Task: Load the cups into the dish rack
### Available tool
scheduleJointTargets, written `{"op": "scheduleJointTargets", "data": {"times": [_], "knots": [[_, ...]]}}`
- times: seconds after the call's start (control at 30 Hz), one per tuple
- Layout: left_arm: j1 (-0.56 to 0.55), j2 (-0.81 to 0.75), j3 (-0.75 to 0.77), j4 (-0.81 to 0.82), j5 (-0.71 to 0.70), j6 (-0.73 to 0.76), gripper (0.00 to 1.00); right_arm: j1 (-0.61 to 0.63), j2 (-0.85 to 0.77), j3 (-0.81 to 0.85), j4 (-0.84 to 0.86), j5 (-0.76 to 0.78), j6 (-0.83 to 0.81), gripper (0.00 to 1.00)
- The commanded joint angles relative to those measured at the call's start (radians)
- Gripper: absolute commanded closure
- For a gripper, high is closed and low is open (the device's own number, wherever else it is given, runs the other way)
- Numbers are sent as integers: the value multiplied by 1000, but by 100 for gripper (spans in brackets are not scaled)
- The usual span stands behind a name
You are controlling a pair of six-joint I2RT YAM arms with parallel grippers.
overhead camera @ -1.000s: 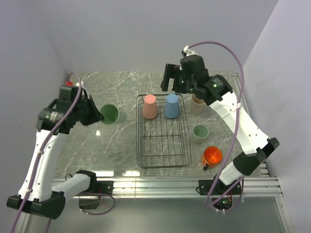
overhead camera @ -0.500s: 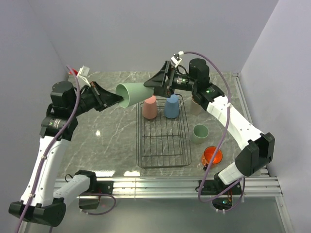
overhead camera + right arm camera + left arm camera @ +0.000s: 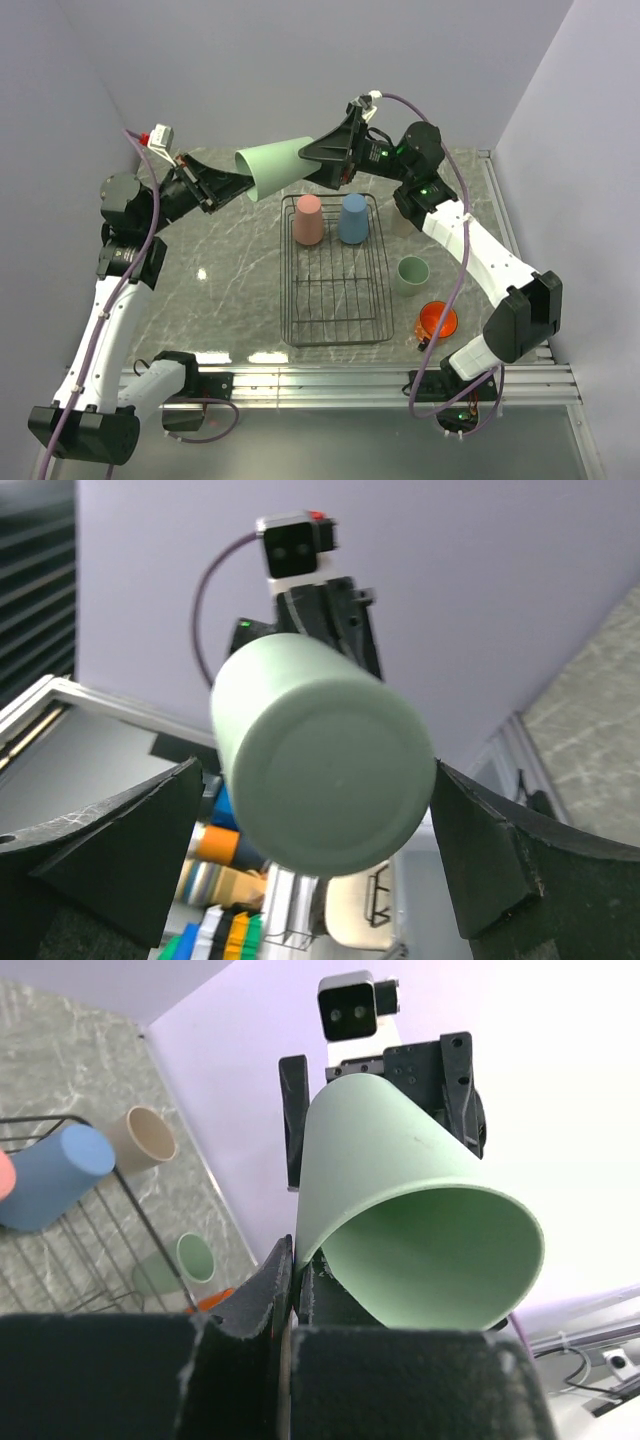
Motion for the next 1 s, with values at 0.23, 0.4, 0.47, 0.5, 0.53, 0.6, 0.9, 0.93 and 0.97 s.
{"op": "scheduleJointTargets", "data": {"times": [0.23,0.4,0.47,0.5,0.53,0.6,0.9,0.93,0.97], "knots": [[10,-14,-42,127,43,-58,100,6,45,0,302,-4,216,11],[10,-9,-48,121,55,-53,100,6,70,26,311,2,232,25],[10,-9,-50,115,53,-49,100,8,76,33,302,1,227,41],[10,-11,-48,112,55,-45,100,8,76,35,300,-1,227,47],[10,-11,-50,107,58,-41,100,6,78,33,300,1,227,53],[10,-3,-53,106,69,-36,100,8,78,32,293,-1,225,72],[12,34,139,-562,-179,378,26,-23,-17,188,-480,123,-312,100],[12,34,159,-604,-228,442,20,-24,-24,237,-573,152,-431,100],[12,18,160,-645,-305,461,1,-24,-24,268,-673,256,-496,100]]}}
